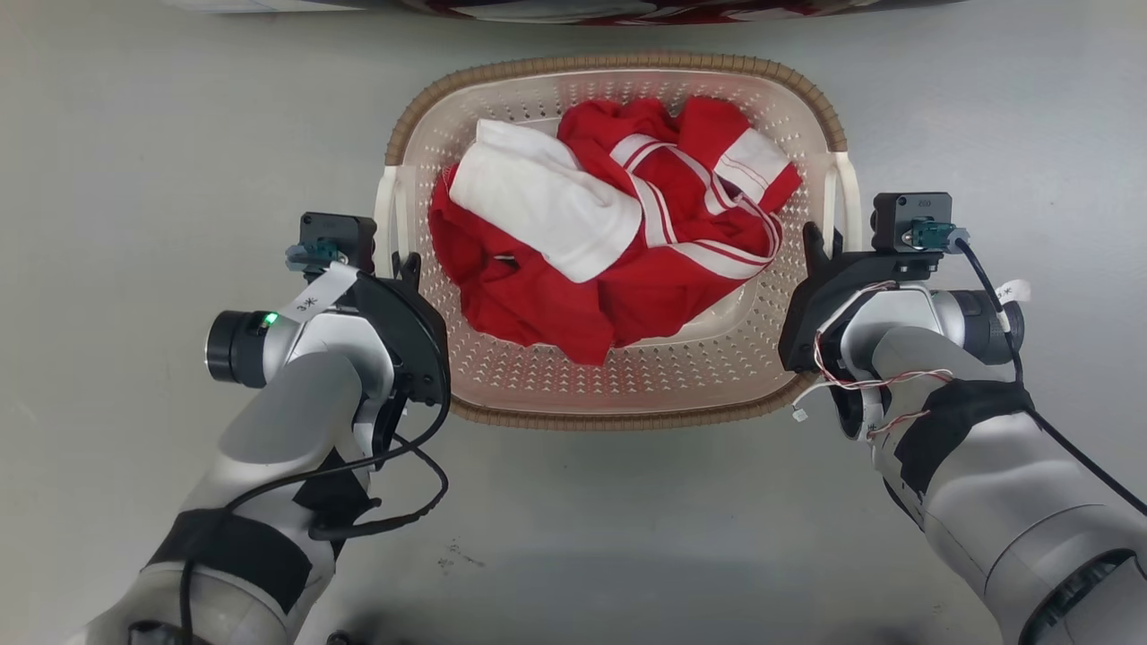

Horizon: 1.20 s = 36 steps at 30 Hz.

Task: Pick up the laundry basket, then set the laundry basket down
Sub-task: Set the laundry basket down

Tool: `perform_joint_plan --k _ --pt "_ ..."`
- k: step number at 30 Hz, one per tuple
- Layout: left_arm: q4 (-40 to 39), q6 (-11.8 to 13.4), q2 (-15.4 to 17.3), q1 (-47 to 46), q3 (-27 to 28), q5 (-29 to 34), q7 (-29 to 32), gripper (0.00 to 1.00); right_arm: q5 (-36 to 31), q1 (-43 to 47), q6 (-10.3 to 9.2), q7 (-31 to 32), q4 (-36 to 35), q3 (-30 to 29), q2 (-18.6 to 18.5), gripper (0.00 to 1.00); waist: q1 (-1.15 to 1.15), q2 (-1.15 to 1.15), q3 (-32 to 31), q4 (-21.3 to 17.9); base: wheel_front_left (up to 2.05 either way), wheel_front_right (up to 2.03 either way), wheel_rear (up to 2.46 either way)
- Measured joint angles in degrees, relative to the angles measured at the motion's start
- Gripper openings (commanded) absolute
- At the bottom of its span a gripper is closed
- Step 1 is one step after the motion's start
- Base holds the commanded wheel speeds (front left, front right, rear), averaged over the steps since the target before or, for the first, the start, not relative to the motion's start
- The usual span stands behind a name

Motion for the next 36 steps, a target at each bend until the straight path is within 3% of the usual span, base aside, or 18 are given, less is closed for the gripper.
perform_joint_plan --k 14,16,18,19,20,21,22,36 --pt "1.4 -0.6 -0.1 -2.5 -0.3 0.9 -1.5 0.0 -0.5 -1.0 0.54 -1.6 0.7 0.2 0.1 0.02 0.0 -0.01 1.0 0.5 0.0 0.0 0.0" --pt "1.8 -0.6 -0.1 -2.5 -0.3 0.9 -1.8 0.0 -0.5 -1.0 0.69 -1.8 0.8 0.4 0.2 0.19 0.0 0.0 1.1 0.6 0.0 0.0 0.0" --pt "2.0 -0.6 -0.1 -2.6 -0.3 0.9 -2.1 0.0 -1.0 -1.0 0.77 -1.9 1.1 0.6 0.2 0.44 0.0 -0.01 1.1 0.6 0.0 0.0 0.0" --pt "2.0 -0.6 -0.2 -2.7 -0.3 0.9 -2.3 0.14 -1.0 -1.0 0.86 -2.0 1.1 0.7 0.2 0.75 0.0 -0.01 1.1 0.6 0.0 0.0 0.0" --pt "2.2 -0.6 -0.3 -2.8 -0.3 0.9 -2.5 0.42 -1.0 -1.0 1.03 -2.0 1.2 0.8 0.3 1.0 0.0 -0.01 1.0 0.7 0.0 0.0 0.0" --pt "2.3 -0.6 -0.3 -2.8 -0.3 0.9 -2.5 0.92 -1.0 -1.1 1.03 -2.1 1.2 0.8 0.5 1.0 0.0 -0.01 1.0 0.7 0.0 0.0 0.0" --pt "2.4 -0.6 -0.3 -2.9 -0.2 0.9 -2.5 1.0 -1.0 -1.2 1.08 -2.3 1.3 0.9 0.6 1.0 0.0 -0.01 0.9 0.7 0.0 0.0 0.0" --pt "3.7 -0.5 -0.6 -2.9 0.2 0.8 -3.9 1.0 -1.4 -2.3 1.53 -3.3 2.1 1.2 0.7 1.0 0.0 -0.01 -0.5 1.0 0.0 0.0 0.0"
